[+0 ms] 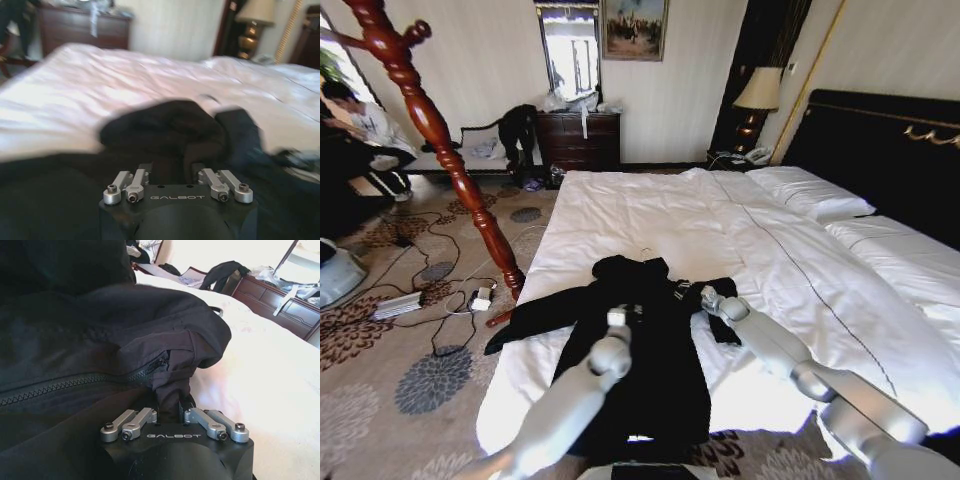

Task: Pick up the clothes from the bed and hang them on the clothes hanger.

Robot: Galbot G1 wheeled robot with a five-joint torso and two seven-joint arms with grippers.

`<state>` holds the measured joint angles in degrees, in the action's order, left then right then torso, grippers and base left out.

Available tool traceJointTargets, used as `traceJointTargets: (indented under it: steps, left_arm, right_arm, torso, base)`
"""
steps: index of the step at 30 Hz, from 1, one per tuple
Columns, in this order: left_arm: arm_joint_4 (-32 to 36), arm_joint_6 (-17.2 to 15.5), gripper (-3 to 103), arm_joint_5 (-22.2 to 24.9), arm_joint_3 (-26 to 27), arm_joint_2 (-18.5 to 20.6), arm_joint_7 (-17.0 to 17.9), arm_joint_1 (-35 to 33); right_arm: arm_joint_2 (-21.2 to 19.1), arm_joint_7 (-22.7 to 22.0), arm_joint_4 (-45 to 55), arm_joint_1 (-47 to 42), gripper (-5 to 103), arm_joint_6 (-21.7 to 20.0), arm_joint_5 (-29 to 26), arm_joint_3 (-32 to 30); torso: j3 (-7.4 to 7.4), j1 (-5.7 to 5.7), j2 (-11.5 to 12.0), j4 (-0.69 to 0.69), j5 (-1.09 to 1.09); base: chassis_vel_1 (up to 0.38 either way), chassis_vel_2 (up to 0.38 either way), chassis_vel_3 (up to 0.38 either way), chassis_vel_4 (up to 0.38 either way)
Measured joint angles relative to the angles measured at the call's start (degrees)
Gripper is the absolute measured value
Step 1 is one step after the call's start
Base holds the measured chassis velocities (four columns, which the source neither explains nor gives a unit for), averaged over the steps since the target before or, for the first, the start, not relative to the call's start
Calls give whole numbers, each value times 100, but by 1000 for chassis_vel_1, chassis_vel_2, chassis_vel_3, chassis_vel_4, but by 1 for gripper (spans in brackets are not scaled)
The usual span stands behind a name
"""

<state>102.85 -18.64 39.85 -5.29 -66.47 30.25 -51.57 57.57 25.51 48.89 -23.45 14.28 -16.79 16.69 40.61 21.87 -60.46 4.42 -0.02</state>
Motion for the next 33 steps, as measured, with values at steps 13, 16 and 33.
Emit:
traceJointTargets:
  steps: [13, 16, 33]
  left_arm:
    - [0, -874, 90, 1631, 340, 1040, -328, 1257]
    - [81, -1013, 94, 1845, 257, 1030, -364, 1302]
    - [-1188, -596, 97, 1055, -1099, -868, -660, 1409]
  right_arm:
    - [93, 4, -73, 58, 18, 68, 273, -35]
    - [82, -1, -67, 39, 18, 74, 280, -50]
    - [-153, -97, 160, -181, 18, 80, 280, -137]
  torso:
    - [0, 2, 1, 6, 0]
    - [0, 0, 0, 3, 3]
    - [0, 1, 1, 6, 3]
  base:
    - [0, 0, 0, 0]
    - [0, 0, 0, 0]
    - [0, 0, 0, 0]
